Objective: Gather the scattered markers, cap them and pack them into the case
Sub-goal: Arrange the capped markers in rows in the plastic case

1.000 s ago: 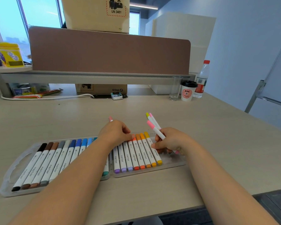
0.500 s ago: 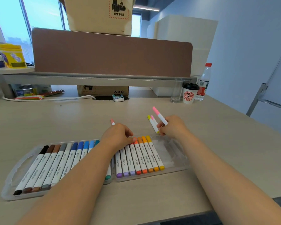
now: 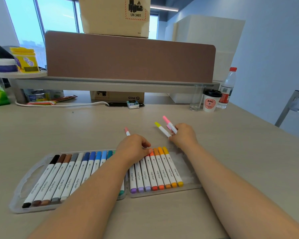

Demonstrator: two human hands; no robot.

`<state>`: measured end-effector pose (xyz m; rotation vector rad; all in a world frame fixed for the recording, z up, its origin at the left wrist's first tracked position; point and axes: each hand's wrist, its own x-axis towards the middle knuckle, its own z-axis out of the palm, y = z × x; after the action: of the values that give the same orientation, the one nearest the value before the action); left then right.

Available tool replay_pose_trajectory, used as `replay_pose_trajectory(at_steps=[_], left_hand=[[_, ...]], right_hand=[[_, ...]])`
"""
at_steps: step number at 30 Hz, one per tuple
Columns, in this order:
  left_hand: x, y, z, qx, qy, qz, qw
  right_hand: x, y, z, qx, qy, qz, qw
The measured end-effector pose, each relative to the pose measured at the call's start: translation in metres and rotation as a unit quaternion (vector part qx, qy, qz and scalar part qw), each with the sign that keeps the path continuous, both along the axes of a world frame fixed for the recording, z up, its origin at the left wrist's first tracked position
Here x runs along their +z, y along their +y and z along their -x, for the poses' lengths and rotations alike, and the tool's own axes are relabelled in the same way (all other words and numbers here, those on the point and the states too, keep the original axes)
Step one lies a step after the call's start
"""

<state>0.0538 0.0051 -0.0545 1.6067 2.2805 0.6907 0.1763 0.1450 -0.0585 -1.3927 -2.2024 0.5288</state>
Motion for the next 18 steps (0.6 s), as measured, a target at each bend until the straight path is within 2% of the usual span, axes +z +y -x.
replay_pose_trajectory(at_steps=[2,6,9,12,18], left_hand=[[0.000,0.000,0.001,-0.001,-0.004,0.000,1.000],[-0.001,-0.001,0.000,0.002,-0.008,-0.002,1.000],[0.001,-0.002,-0.002,0.000,-0.004,0.001,1.000],[0.002,-0.003,-0.003,-0.001,0.000,0.005,1.000],[0.004,-0.005,-0.005,-0.003,0.012,0.010,1.000]], right_hand=[[0.008,-0.003,-0.004,0.002,0.044,0.015,0.999],[0.030,-0.021,-0.019,0.043,0.145,0.198,0.969],[0.037,-0.033,-0.033,0.074,0.113,0.263,0.955],[0.039,-0.045,-0.046,0.082,0.134,0.319,0.934],[0.032,-0.060,-0.067,0.082,0.150,0.342,0.924]])
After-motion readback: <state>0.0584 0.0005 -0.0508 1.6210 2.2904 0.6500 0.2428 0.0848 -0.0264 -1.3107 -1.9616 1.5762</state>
